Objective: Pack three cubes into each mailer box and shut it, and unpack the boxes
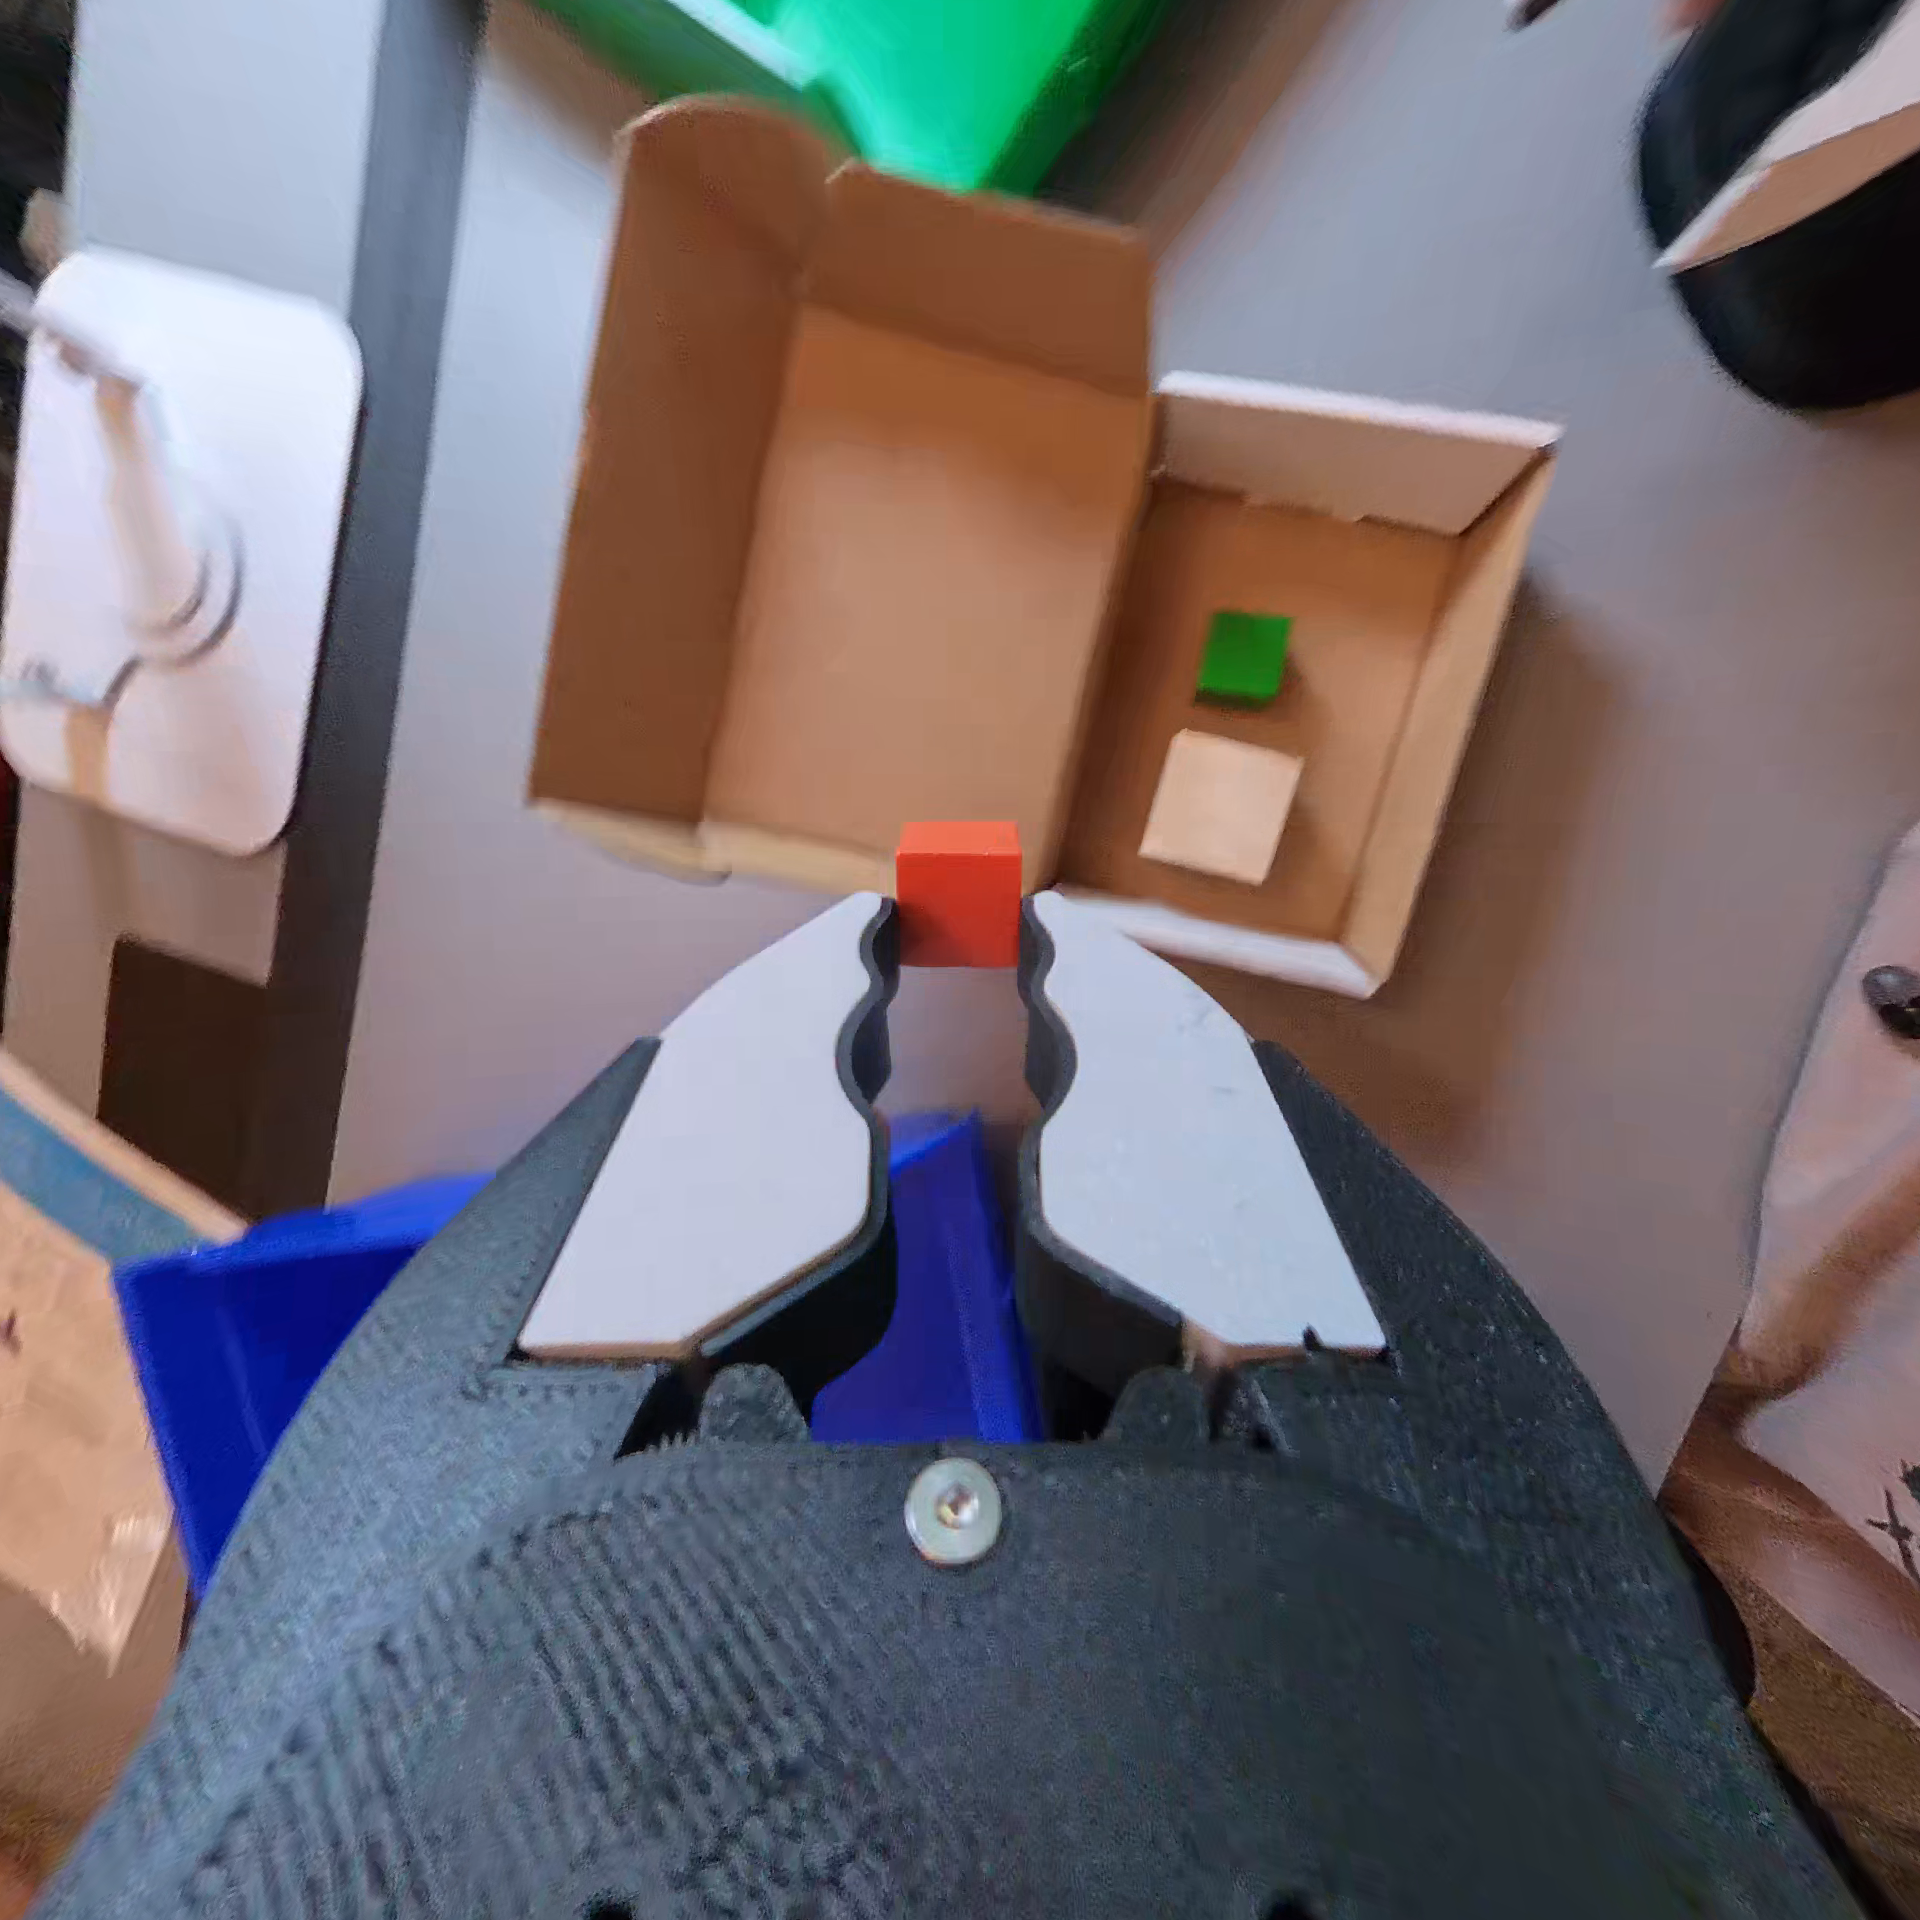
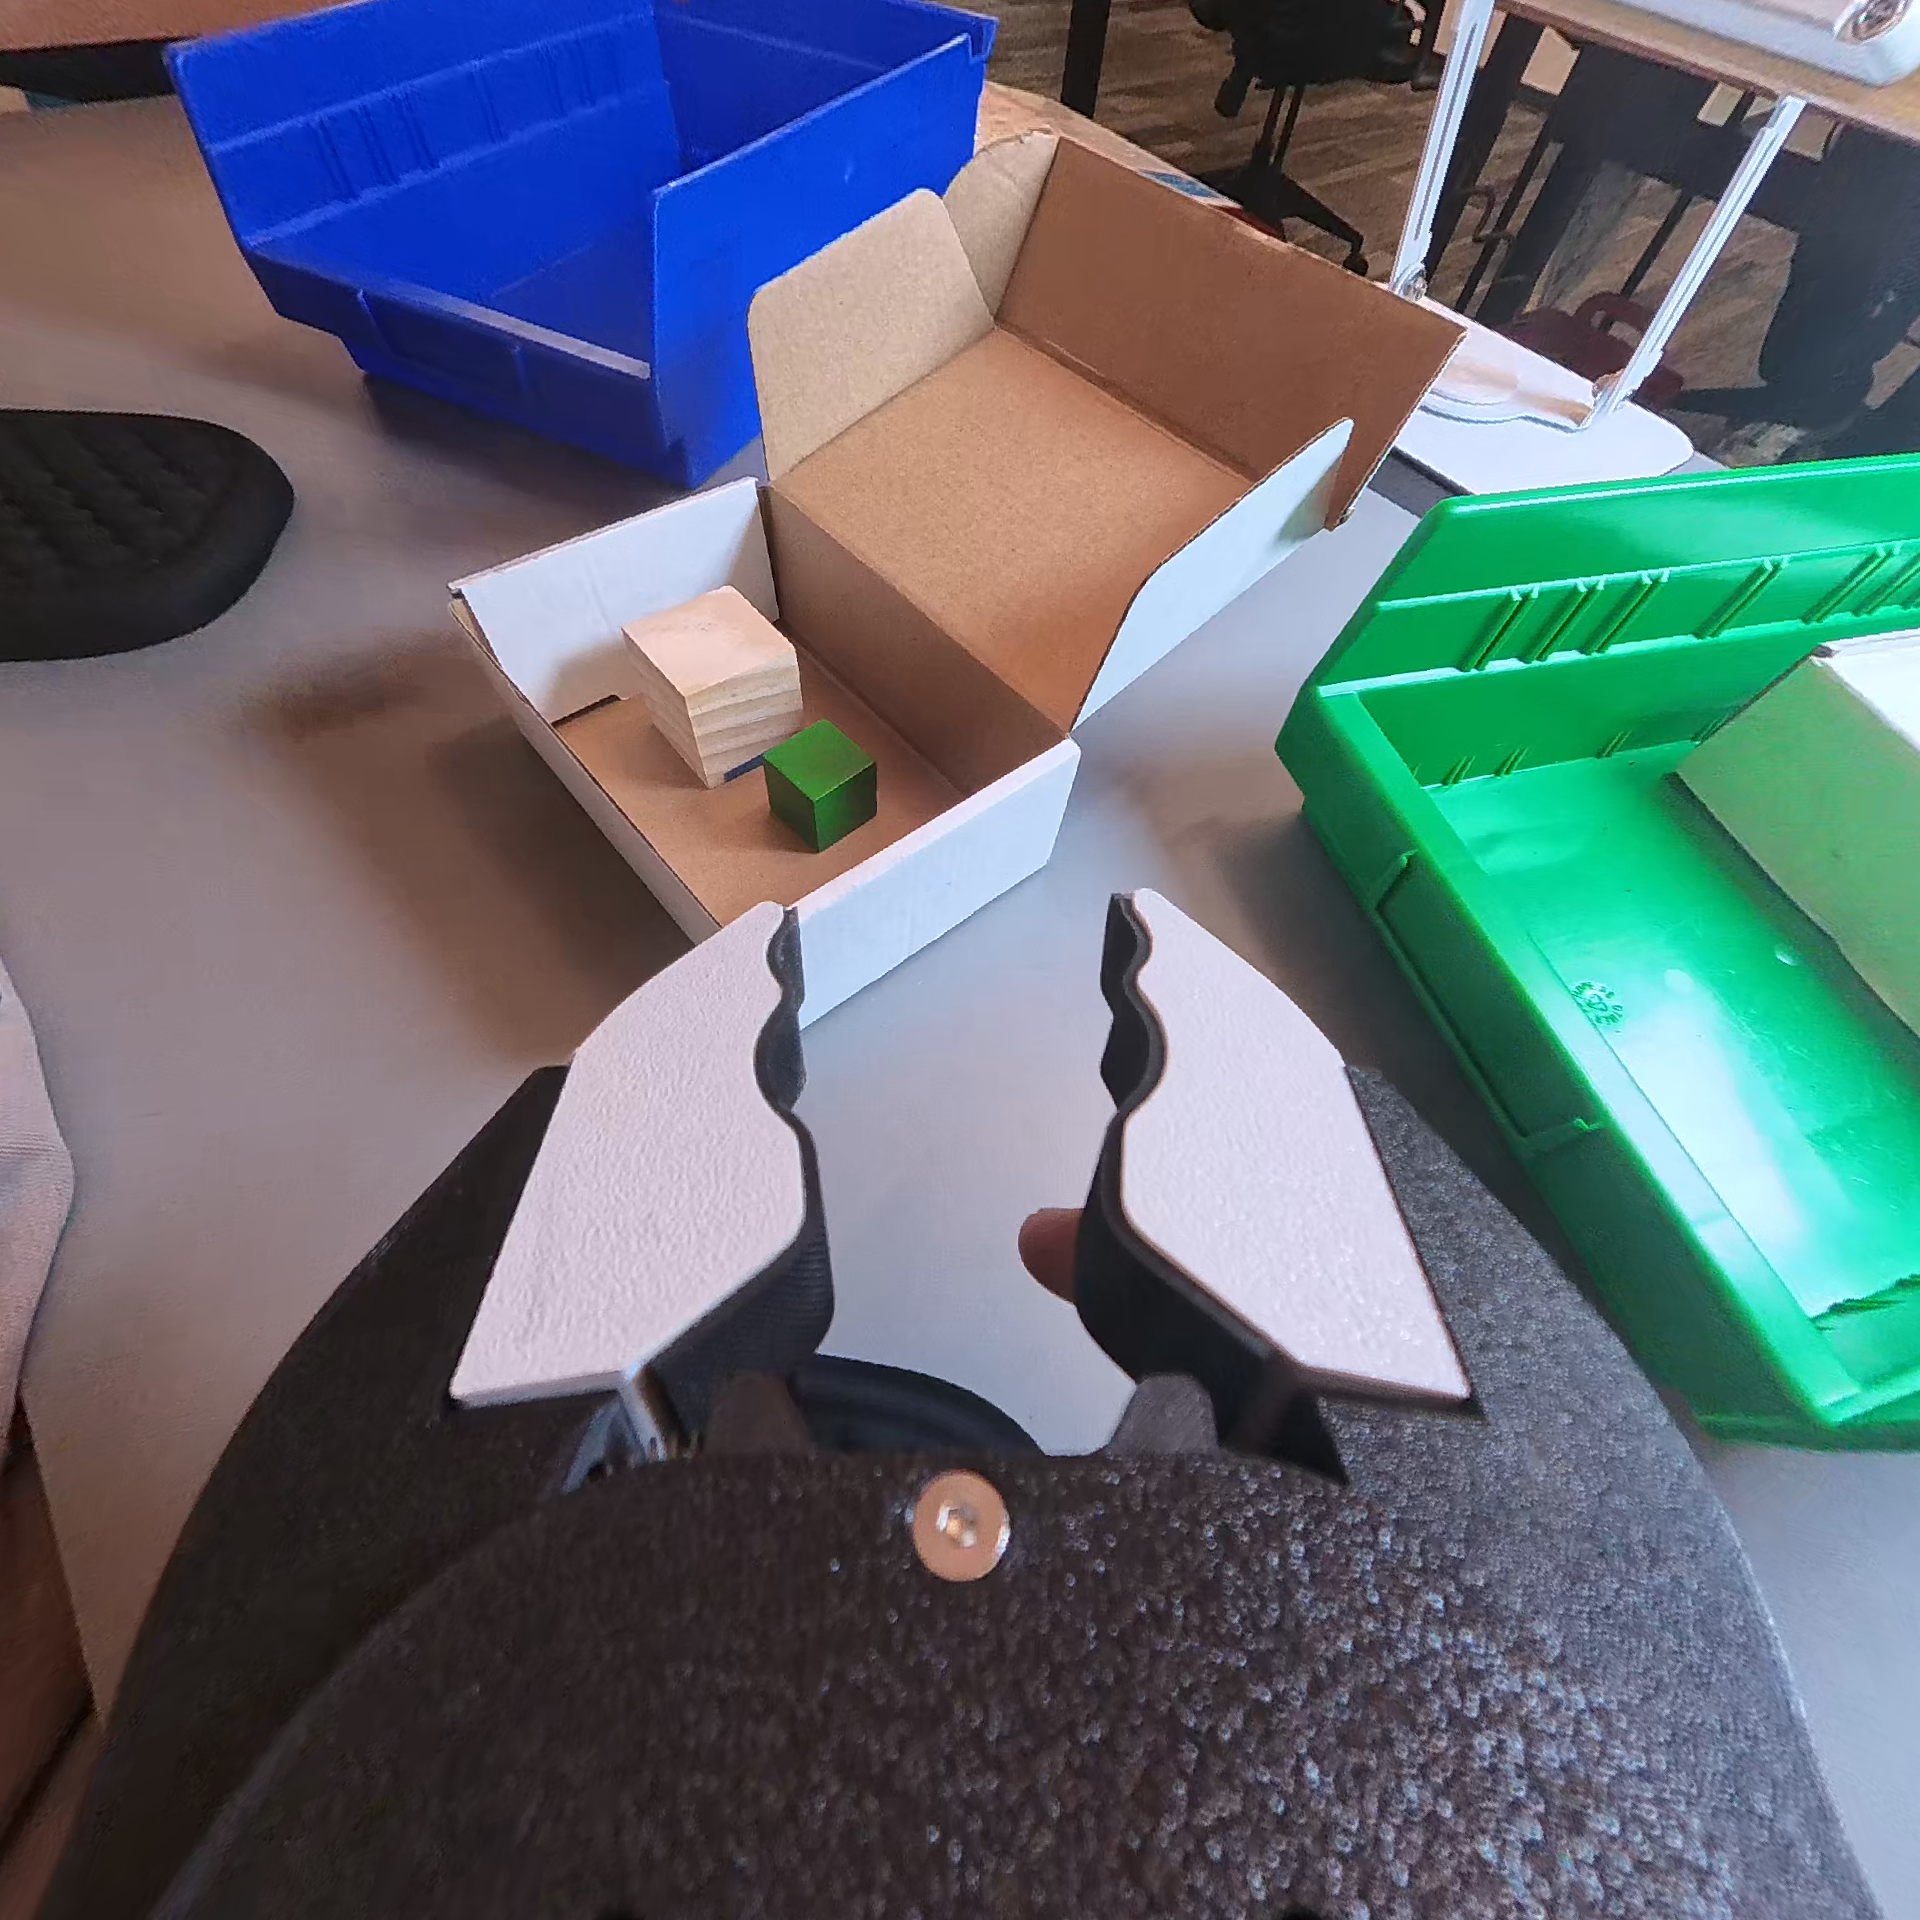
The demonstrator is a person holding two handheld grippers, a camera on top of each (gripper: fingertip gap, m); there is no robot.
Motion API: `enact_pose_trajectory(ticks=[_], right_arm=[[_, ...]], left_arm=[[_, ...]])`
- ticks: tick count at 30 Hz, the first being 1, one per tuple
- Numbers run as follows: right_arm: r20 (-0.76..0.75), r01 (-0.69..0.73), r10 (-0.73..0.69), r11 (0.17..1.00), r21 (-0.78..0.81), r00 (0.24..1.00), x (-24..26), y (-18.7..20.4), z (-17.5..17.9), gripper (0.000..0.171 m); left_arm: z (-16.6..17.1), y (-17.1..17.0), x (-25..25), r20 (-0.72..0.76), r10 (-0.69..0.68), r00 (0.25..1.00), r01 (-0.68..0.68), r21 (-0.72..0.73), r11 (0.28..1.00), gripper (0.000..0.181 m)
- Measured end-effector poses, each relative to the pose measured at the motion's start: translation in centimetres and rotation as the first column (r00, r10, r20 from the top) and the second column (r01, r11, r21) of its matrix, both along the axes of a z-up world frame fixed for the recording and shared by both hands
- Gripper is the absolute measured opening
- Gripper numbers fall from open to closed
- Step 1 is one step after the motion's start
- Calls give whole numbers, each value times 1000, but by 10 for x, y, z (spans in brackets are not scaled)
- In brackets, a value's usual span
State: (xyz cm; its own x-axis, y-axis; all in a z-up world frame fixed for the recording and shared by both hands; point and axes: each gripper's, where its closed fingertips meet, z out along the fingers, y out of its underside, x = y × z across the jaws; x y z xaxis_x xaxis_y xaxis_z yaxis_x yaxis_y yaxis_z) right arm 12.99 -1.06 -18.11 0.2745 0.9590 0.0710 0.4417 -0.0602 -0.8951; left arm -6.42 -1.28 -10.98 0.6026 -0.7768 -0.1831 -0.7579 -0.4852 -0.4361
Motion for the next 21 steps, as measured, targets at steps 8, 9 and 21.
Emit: enact_pose_trajectory(ticks=[8,9,21], right_arm=[[-12,-3,3,1000,-8,1000,2,0,1,54],[-16,-4,4,1000,-10,1000,2,0,1,54],[-22,-7,7,1000,-14,1000,4,0,0,53]], left_arm=[[-84,-4,111,24,-274,961,275,-140,951,22],[-94,-5,117,18,-285,958,284,-159,946,22],[-148,3,126,-117,-298,947,267,-220,938,22]])
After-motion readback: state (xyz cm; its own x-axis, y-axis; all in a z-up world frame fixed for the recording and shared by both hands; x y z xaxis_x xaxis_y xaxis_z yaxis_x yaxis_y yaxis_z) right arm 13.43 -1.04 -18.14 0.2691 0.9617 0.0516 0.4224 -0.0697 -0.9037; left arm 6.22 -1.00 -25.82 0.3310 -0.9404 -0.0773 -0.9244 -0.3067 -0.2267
